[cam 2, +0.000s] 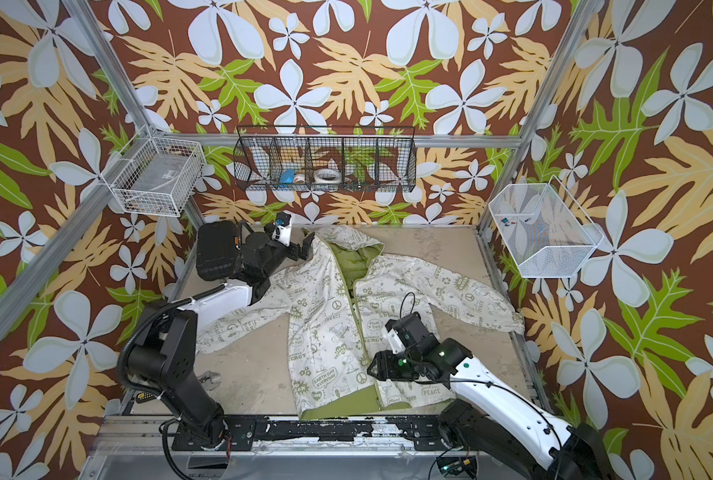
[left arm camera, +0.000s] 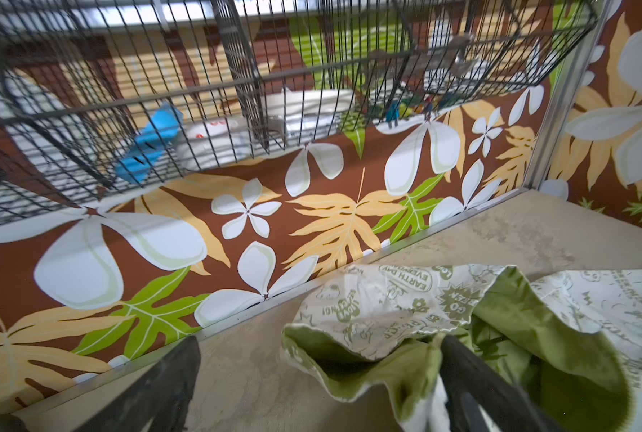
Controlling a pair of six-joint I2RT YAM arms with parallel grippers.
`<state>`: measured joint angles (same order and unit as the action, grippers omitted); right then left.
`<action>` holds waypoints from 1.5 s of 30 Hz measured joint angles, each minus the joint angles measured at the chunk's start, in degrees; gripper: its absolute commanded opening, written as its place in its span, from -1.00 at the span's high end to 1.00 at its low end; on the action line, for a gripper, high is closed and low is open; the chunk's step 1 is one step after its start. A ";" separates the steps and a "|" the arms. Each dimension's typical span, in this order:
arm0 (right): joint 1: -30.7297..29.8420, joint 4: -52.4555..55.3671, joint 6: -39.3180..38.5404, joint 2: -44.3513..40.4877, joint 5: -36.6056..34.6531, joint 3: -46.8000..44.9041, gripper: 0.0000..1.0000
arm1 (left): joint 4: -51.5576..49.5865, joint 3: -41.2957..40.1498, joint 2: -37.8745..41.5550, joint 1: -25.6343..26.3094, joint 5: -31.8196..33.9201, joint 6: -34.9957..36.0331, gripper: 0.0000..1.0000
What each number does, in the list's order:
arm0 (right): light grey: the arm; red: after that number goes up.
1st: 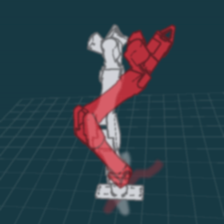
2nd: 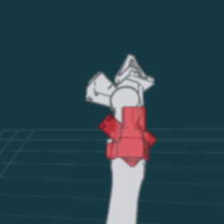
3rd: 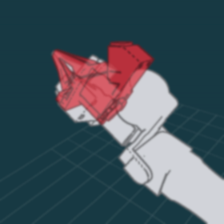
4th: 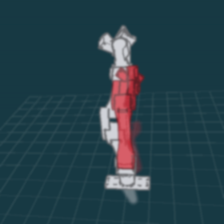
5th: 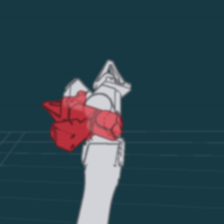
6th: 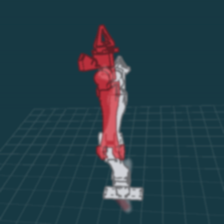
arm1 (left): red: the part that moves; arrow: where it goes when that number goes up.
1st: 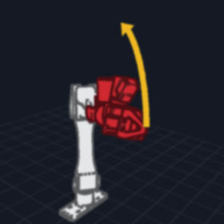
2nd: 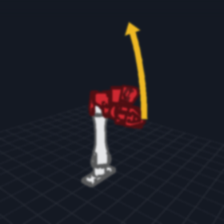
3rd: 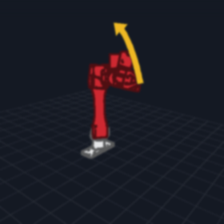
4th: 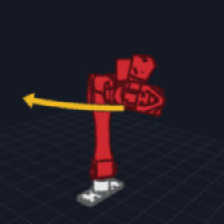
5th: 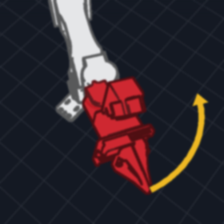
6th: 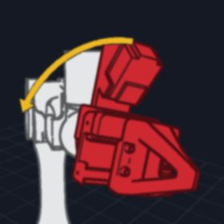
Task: Unzip the jacket
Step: Unzip the zipper on the jacket.
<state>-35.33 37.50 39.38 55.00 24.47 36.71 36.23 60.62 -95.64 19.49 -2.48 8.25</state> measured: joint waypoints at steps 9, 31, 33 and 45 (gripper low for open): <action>6.23 -8.85 -8.72 21.84 -5.49 14.49 -0.43 | -16.46 -5.35 4.87 2.80 7.21 -1.90 -0.99; 3.37 -16.87 -12.70 28.63 5.07 5.68 -0.10 | -34.60 -22.86 26.27 6.64 9.88 -34.07 -0.63; 3.32 -16.81 -12.59 28.57 4.92 4.42 -0.04 | -35.60 -23.50 26.18 7.58 9.40 -35.28 -0.60; 2.03 -15.26 -14.82 34.21 1.03 12.66 0.11 | -40.98 -26.53 29.44 12.81 7.02 -39.76 -0.57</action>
<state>-33.30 22.24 24.56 89.21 25.50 49.36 -4.75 34.09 -66.19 32.29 4.54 -31.51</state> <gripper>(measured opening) 0.482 0.783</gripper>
